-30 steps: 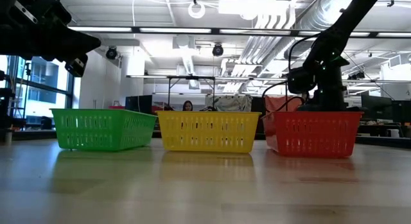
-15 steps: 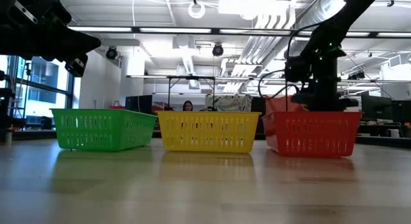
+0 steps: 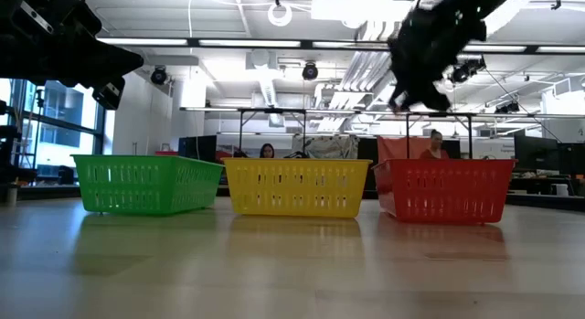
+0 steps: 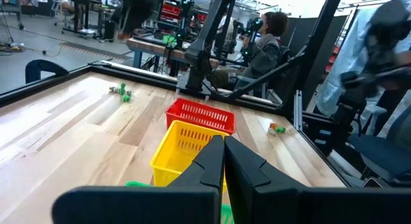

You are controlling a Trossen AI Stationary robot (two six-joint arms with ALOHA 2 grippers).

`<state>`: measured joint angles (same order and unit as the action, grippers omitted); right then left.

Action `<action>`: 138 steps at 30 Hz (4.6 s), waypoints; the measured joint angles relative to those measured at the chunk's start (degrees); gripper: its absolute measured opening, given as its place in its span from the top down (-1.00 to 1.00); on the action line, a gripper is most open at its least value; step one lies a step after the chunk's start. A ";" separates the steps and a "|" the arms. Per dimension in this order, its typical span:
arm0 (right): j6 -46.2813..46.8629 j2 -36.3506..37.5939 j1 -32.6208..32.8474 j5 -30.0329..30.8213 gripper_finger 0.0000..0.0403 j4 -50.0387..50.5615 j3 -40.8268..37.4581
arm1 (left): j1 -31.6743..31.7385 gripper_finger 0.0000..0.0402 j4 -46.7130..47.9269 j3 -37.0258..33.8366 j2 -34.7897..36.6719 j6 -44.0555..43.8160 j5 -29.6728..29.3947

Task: Sort Halloween decoration
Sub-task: Put the orange pumpkin toy into the red basket

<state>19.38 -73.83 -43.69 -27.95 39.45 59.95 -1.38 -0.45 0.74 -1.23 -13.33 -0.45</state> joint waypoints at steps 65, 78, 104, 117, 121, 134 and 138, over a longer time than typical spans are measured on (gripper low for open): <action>-11.81 -27.76 42.19 19.38 0.15 11.30 7.79 | -0.01 0.98 -0.02 -0.01 0.00 0.01 0.01; -7.34 -22.12 43.51 12.28 -0.18 19.75 14.83 | -0.01 0.98 -0.01 0.01 0.00 0.00 0.01; 43.68 -7.49 98.70 21.87 -0.17 2.04 -5.04 | 0.00 0.98 -0.01 0.01 -0.01 -0.01 -0.02; 20.39 -13.07 103.98 27.65 -0.17 -2.26 -7.61 | -0.01 0.98 -0.02 0.01 0.02 -0.02 0.01; 17.71 -16.49 103.22 28.53 -0.17 -2.02 -7.57 | 0.00 0.98 -0.01 -0.01 0.00 -0.02 -0.02; 12.06 -20.42 102.45 27.50 -0.17 -6.17 -7.53 | -0.01 0.98 0.00 0.01 0.01 0.01 0.00; 12.06 -21.80 102.45 27.74 -0.17 -6.36 -7.53 | 0.01 0.98 -0.02 -0.01 -0.01 0.01 -0.01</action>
<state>31.44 -95.63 58.76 -0.21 33.09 52.42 -1.37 -0.47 0.73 -1.23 -13.32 -0.47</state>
